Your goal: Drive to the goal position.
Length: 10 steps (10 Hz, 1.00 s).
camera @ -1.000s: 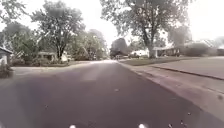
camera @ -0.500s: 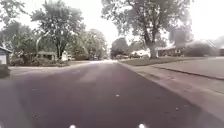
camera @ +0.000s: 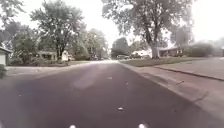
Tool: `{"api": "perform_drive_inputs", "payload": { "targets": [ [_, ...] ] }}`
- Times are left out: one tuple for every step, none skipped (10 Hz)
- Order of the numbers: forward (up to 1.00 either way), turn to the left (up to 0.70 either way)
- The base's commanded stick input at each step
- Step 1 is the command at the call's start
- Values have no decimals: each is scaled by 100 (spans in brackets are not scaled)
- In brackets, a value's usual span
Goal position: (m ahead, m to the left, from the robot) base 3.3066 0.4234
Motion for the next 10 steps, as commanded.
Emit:
{"api": "perform_drive_inputs", "payload": {
  "targets": [
    [70, 0],
    [70, 0],
    [70, 0],
    [70, 0],
    [70, 0],
    [70, 0],
    [70, 0],
    [70, 0],
    [70, 0],
    [70, 0]
  ]
}}
